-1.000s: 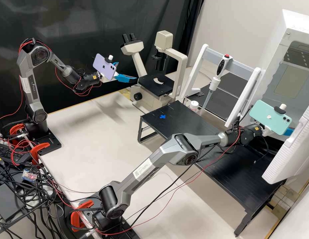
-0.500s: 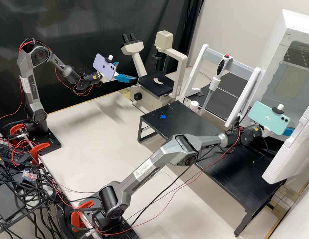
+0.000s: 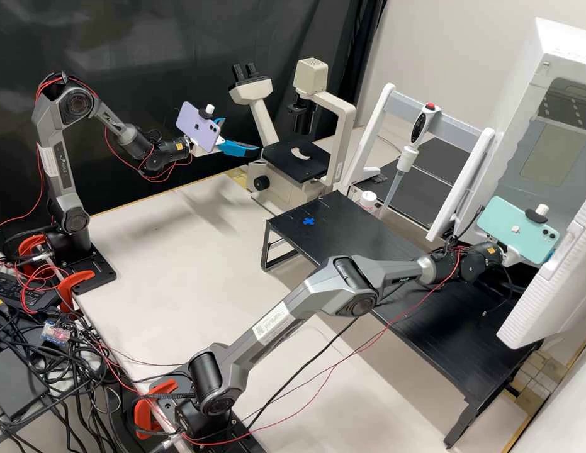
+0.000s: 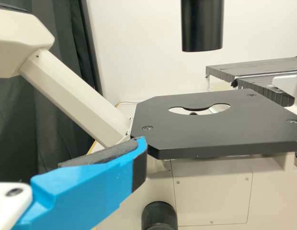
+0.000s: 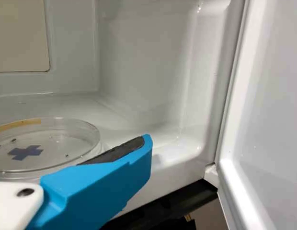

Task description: Move the petri dish to the microscope

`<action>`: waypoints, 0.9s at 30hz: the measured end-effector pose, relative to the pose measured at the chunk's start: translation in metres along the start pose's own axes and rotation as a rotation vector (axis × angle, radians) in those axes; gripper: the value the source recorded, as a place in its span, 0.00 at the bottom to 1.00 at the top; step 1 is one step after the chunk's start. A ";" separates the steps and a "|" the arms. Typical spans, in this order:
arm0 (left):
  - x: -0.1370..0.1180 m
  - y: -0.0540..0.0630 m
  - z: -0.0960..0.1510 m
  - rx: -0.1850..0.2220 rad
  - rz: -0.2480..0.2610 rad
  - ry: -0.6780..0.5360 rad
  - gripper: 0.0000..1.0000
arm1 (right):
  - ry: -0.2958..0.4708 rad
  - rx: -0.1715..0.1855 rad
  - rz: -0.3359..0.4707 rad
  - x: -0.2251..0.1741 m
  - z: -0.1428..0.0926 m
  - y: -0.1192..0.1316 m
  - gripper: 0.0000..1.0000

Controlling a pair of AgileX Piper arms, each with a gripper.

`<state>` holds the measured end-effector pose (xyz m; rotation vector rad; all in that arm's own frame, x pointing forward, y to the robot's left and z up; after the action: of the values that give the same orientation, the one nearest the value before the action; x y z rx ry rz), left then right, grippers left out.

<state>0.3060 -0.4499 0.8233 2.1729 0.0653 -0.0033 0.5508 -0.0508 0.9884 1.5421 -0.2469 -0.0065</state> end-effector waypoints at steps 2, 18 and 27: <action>0.000 0.000 0.000 0.000 0.000 0.000 1.00 | -0.001 0.000 0.004 0.000 0.001 0.002 1.00; 0.000 0.000 0.000 0.000 0.000 0.000 1.00 | 0.003 -0.001 0.008 0.000 -0.001 0.004 1.00; 0.000 0.000 0.000 0.000 0.000 0.000 1.00 | 0.007 0.001 0.004 0.001 -0.002 0.000 1.00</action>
<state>0.3060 -0.4499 0.8233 2.1729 0.0653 -0.0033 0.5525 -0.0493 0.9882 1.5421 -0.2440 0.0022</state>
